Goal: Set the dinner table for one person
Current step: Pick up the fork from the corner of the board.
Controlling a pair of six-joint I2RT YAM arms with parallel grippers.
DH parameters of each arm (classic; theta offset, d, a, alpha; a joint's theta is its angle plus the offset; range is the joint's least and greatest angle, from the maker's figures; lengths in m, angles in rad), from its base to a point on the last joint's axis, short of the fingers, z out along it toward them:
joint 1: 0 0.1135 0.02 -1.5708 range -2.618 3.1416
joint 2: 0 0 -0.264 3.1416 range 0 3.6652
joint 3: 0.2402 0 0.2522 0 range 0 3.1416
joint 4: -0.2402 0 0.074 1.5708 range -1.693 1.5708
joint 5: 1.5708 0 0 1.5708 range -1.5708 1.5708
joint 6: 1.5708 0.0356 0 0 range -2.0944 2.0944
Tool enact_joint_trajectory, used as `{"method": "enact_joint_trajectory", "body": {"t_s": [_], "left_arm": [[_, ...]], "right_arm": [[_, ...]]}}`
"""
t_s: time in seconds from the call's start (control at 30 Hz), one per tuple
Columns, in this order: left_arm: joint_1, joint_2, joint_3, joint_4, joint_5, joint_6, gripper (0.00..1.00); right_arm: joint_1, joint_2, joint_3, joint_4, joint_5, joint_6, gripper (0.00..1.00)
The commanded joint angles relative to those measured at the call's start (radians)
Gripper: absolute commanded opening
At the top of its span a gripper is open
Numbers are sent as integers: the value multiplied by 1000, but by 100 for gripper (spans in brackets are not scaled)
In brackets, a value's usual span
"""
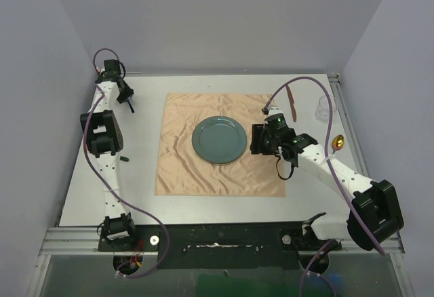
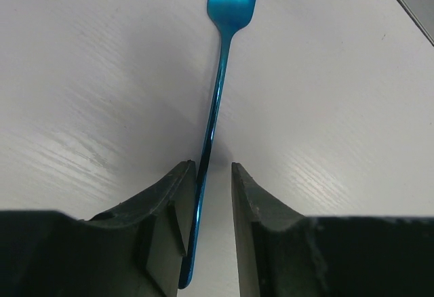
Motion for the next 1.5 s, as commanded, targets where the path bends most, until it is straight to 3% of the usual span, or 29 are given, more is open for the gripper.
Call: {"method": "enact_joint_trajectory", "body": {"t_s": [0.0,0.23,0.57,0.67,0.87,1.47], "left_arm": [[-2,59,43,-112,17,35,26],[16,137,128,-253,22,85,18],[32,201,112,-346,73,121,12],[32,209,100,-357,81,125,0],[31,194,64,-353,69,137,0],[-18,-236,-309,-43,-45,157,0]], "right_arm": [[1,-23,27,14,24,-2,54],[1,-4,25,38,-9,0,54],[1,-36,-13,53,-18,-7,54],[-1,-59,-31,58,-15,-4,54],[-7,-91,-48,55,-11,4,54],[-5,-85,-27,55,-35,23,54]]}}
